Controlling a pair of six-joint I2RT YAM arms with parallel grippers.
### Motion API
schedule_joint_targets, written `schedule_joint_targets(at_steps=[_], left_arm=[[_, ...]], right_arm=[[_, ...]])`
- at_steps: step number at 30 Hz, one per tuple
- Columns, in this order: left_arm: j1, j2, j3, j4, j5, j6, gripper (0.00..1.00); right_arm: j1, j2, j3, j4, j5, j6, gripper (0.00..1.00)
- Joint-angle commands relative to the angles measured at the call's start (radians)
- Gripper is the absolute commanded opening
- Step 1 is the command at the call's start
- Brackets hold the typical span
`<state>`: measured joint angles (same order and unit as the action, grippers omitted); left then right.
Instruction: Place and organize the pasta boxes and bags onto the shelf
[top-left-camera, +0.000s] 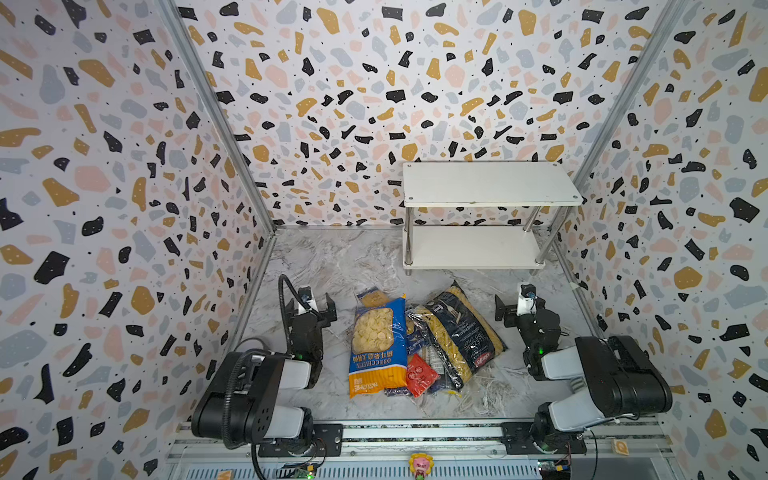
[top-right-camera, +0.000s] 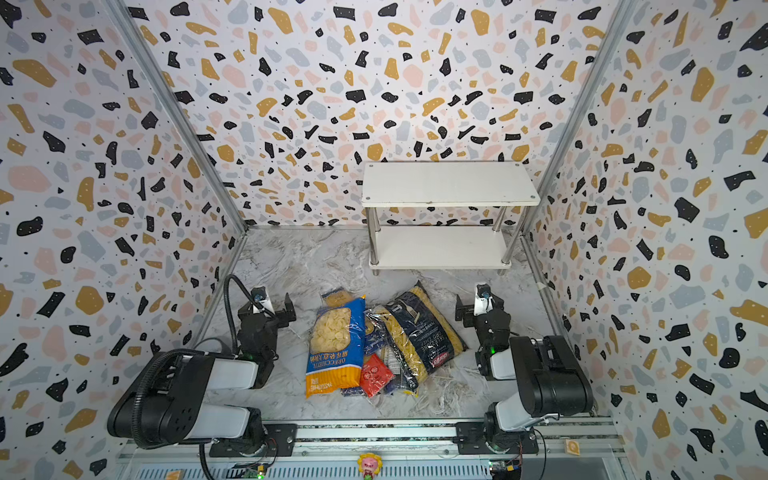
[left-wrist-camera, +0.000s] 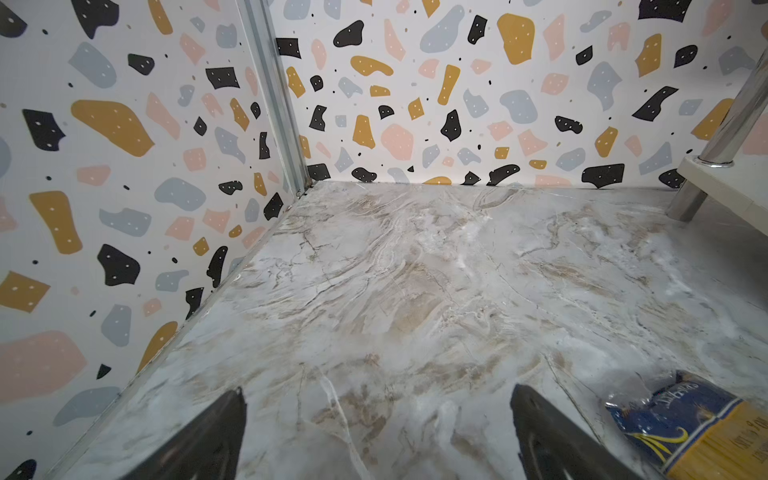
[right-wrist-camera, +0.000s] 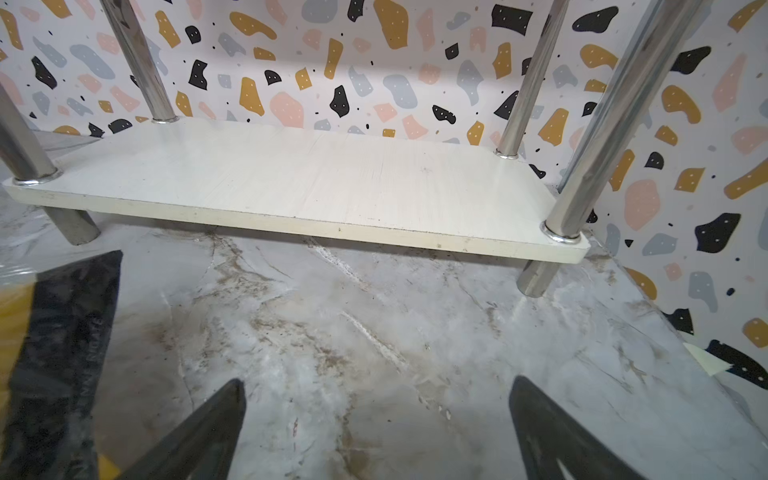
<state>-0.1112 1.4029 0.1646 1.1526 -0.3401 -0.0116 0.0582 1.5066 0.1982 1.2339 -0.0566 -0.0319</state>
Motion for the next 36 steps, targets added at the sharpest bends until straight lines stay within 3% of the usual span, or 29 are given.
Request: schedule_joint_targets(at_steps=[1,36], left_arm=[[0.006,-0.005,0.004,0.045,0.003,-0.004,1.00],[0.007,-0.010,0.001,0.045,-0.002,-0.005,0.99]], right_arm=[[-0.003,-0.013,0.016,0.006,-0.005,0.004,0.99],[-0.017,-0.012,0.018,0.000,-0.031,0.008,0.99]])
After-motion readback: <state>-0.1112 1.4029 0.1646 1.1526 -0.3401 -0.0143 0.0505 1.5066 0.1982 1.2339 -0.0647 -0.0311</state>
